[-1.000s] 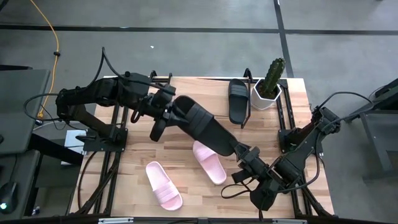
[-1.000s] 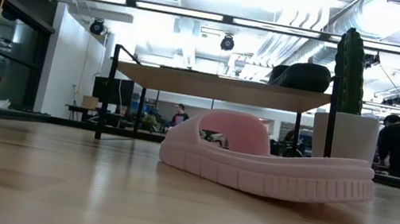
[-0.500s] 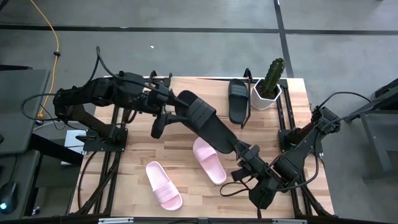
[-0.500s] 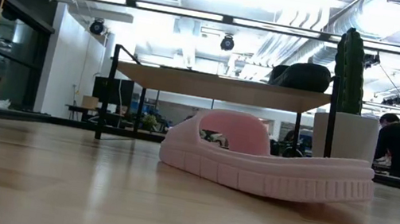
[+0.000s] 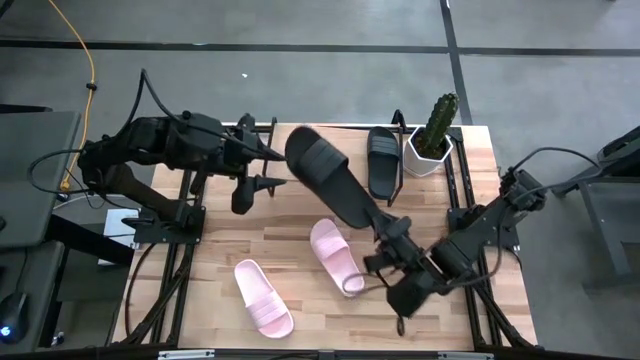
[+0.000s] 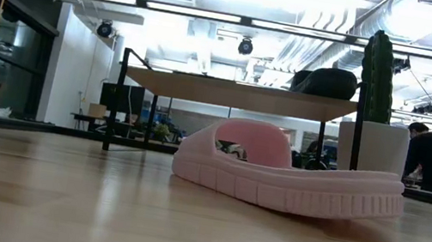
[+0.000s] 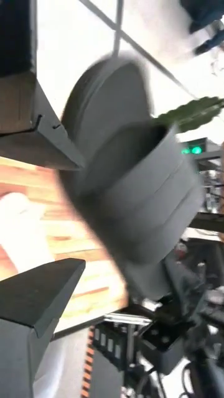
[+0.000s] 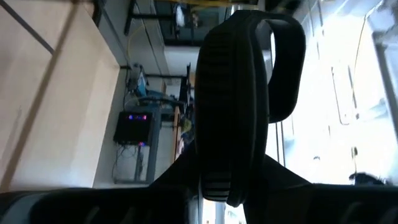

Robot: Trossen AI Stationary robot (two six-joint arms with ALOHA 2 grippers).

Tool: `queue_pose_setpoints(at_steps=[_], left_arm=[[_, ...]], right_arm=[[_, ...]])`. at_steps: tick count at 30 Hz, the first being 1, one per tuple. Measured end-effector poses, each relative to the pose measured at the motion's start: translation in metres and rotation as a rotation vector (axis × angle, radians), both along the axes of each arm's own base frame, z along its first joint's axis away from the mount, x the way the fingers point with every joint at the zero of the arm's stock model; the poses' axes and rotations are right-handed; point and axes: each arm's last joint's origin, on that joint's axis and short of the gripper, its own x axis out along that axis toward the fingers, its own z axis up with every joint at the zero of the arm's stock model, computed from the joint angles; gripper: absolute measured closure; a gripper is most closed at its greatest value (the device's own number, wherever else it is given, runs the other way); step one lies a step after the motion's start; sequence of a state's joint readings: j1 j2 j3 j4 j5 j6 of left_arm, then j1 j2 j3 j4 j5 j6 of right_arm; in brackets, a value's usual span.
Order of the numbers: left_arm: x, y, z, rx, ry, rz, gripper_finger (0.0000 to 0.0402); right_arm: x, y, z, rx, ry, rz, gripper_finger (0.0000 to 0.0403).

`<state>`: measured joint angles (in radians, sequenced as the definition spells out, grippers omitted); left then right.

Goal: Pick and place slides into the shelf
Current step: Put the black slide on the shelf

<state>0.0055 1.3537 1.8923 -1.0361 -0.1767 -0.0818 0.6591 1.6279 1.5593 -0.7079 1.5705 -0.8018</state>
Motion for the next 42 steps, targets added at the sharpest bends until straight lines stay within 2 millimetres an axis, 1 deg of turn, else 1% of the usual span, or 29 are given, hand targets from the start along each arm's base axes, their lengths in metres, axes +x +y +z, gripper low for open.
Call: queue_pose_setpoints(at_steps=[5, 9, 14, 22, 26, 32, 42], left_arm=[[-0.002, -0.002, -0.004, 0.008, 0.048, -0.019, 0.0167], [-0.001, -0.010, -0.003, 0.041, 0.044, -0.075, 0.0167], [0.000, -0.019, 0.000, 0.064, 0.013, -0.120, 0.0167], [-0.002, -0.019, 0.001, 0.061, 0.006, -0.117, 0.0167], [-0.002, -0.019, 0.001, 0.061, 0.006, -0.117, 0.0167], [-0.002, -0.019, 0.001, 0.052, 0.004, -0.112, 0.0167], [-0.002, -0.019, 0.000, 0.042, 0.009, -0.111, 0.0167]], right_arm=[[0.010, -0.018, -0.001, 0.024, -0.034, -0.061, 0.0365], [0.016, -0.031, -0.003, 0.055, -0.080, -0.103, 0.0365], [0.019, -0.046, -0.006, 0.056, -0.085, -0.149, 0.0365], [0.021, -0.065, -0.015, 0.099, -0.159, -0.202, 0.0365], [0.025, -0.070, -0.024, 0.096, -0.157, -0.223, 0.0365], [0.038, -0.074, -0.043, 0.080, -0.127, -0.248, 0.0365], [0.039, -0.083, -0.069, 0.100, -0.175, -0.275, 0.0366]])
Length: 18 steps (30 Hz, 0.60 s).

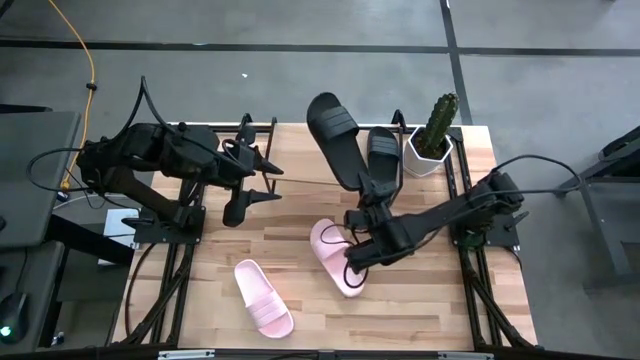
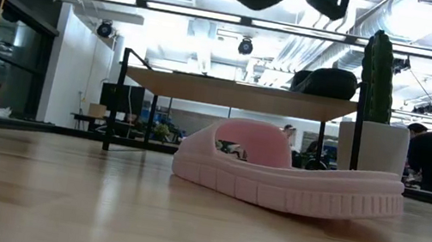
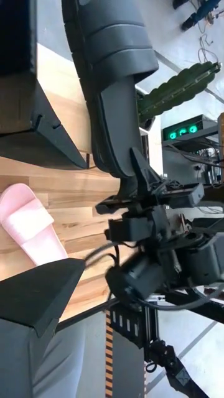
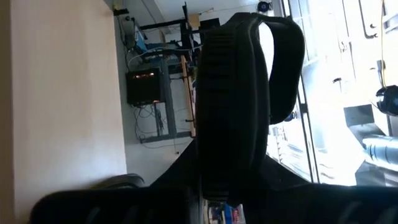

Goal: Pick and place slides into the shelf
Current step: Put the black slide on the shelf

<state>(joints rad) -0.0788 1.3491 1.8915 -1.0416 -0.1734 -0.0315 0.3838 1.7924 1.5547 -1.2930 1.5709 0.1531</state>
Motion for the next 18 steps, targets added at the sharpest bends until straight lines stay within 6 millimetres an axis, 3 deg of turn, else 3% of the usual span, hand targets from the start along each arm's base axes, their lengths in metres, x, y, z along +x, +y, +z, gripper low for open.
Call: queue_pose_setpoints(at_steps=[18], left_arm=[[0.000, 0.000, 0.000, -0.017, -0.001, 0.008, 0.0167]], right_arm=[[0.003, -0.029, -0.022, 0.143, -0.032, -0.122, 0.0366]])
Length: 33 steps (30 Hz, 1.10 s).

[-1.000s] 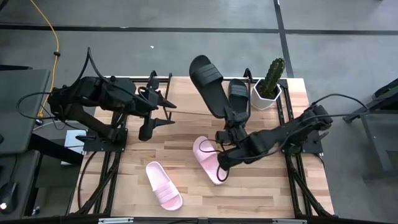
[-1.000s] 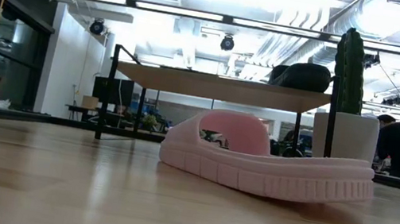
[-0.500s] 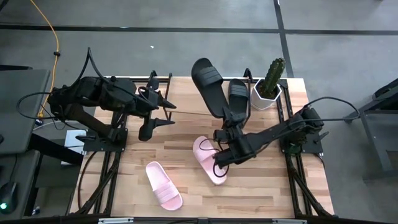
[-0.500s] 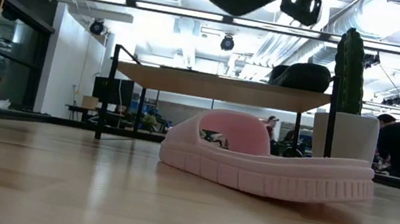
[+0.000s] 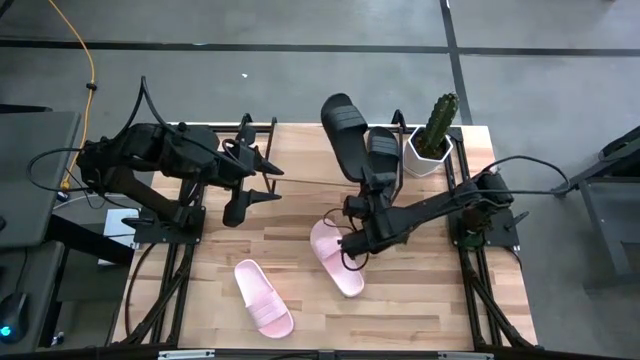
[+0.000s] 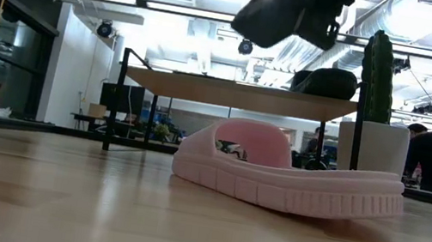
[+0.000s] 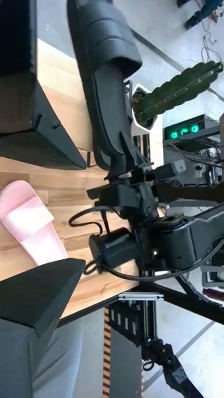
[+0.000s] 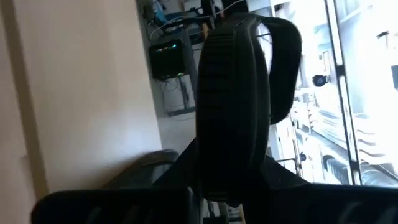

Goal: Pick and place slides into the shelf
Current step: Put the black slide on the shelf

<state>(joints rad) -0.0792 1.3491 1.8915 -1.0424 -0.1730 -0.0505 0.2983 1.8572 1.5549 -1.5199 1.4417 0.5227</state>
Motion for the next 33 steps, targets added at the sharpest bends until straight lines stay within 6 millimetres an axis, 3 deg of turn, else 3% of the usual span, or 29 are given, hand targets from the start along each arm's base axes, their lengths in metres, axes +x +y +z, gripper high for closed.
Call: queue_pose_setpoints(at_steps=[11, 33], left_arm=[[0.000, 0.000, 0.000, -0.010, -0.001, -0.004, 0.0167], [0.000, 0.000, 0.000, -0.012, 0.000, -0.002, 0.0167]], right_arm=[[0.007, 0.001, -0.023, 0.039, 0.048, -0.036, 0.0366], [0.007, 0.003, -0.029, 0.157, 0.050, -0.085, 0.0366]])
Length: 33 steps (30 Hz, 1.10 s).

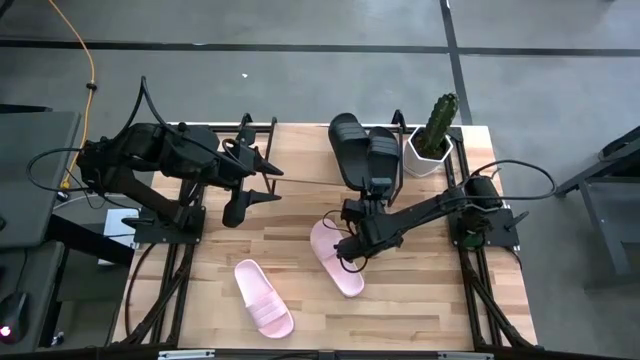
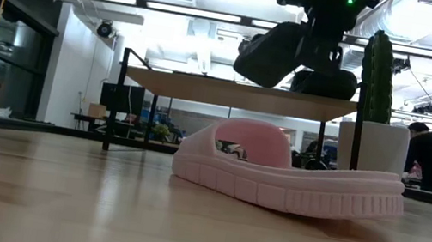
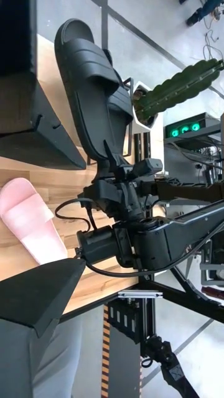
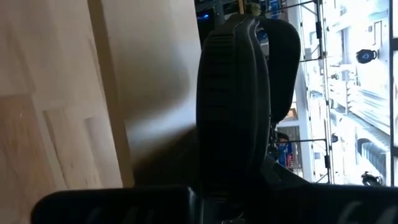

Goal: Pick and place slides into the shelf
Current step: Put the black slide on the shelf

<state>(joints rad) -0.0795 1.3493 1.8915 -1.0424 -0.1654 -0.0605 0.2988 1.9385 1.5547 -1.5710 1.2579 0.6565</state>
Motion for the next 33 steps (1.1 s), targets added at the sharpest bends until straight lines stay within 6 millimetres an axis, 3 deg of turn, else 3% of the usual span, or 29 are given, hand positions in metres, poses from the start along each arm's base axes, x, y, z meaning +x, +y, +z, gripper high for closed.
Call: queue_pose_setpoints(at_steps=[13, 21, 33], left_arm=[[0.000, 0.000, 0.000, -0.014, -0.002, 0.008, 0.0167], [0.000, 0.000, 0.000, -0.020, -0.003, 0.010, 0.0167], [0.000, -0.001, 0.000, -0.040, -0.002, -0.018, 0.0167]], right_arm=[[0.000, 0.012, -0.005, -0.022, -0.016, 0.035, 0.0366], [0.011, 0.000, -0.026, -0.034, 0.007, -0.018, 0.0366], [0.015, -0.017, -0.029, -0.021, -0.017, -0.082, 0.0366]])
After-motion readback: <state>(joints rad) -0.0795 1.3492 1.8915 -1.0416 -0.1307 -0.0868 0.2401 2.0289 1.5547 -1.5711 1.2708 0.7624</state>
